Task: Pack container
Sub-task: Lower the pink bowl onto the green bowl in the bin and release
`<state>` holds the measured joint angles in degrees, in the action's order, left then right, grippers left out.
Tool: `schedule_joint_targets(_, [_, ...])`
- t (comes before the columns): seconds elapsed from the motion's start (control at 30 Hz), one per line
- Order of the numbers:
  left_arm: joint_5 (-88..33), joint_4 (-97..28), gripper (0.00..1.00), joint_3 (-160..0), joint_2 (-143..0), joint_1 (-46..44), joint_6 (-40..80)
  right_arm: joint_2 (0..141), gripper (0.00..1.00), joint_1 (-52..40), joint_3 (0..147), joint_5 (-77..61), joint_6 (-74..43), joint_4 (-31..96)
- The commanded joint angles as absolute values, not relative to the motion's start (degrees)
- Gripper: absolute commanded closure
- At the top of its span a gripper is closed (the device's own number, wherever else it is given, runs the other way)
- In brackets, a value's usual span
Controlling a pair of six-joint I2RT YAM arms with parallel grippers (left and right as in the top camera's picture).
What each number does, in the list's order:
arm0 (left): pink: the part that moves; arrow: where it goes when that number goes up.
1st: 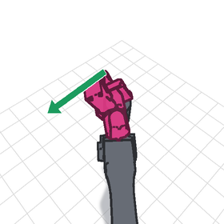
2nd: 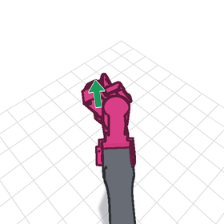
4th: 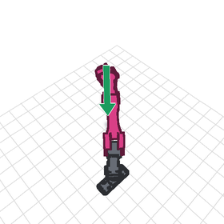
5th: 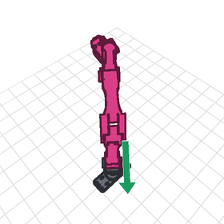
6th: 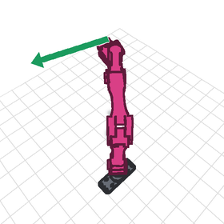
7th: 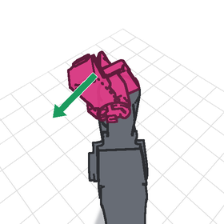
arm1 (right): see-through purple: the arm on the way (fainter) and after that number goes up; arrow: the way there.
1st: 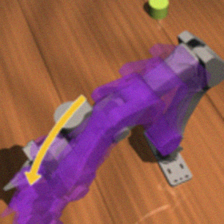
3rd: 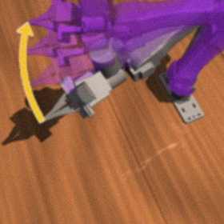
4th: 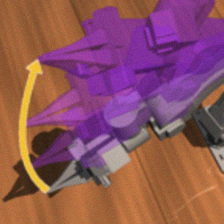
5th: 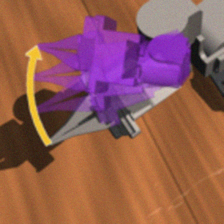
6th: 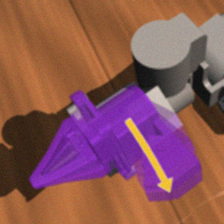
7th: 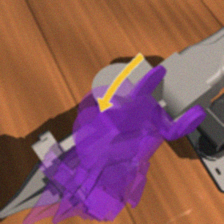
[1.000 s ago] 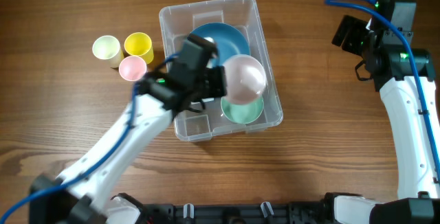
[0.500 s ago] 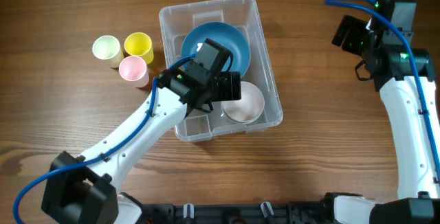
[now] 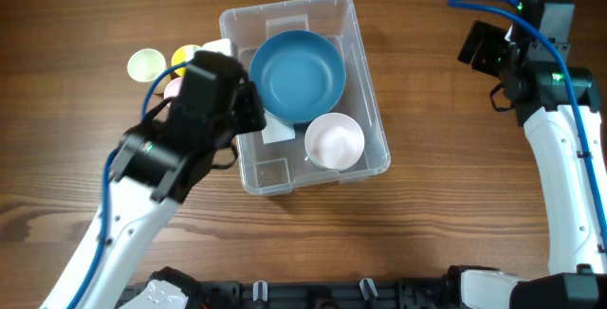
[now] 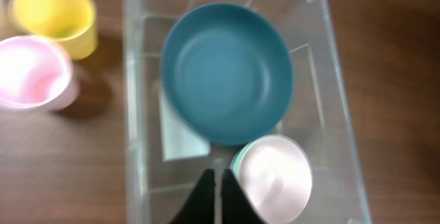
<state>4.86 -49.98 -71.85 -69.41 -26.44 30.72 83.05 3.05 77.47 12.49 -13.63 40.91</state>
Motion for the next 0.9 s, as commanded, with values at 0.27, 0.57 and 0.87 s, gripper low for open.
schedule_joint_targets(0.27, [-0.2,-72.6,0.96,-72.3,-71.8,-27.4,37.3,83.4,0.00,3.0,78.0,13.3,-14.3,40.8])
schedule_joint_targets(0.57, [-6.5,-77.8,0.96,-72.3,-71.6,-35.9,36.6,83.4,0.00,3.0,78.0,13.3,-14.3,40.8])
schedule_joint_targets(0.87, [-5.8,-78.6,0.96,-71.5,-71.7,-45.6,44.4,83.4,0.00,3.0,78.0,13.3,-14.3,40.8])
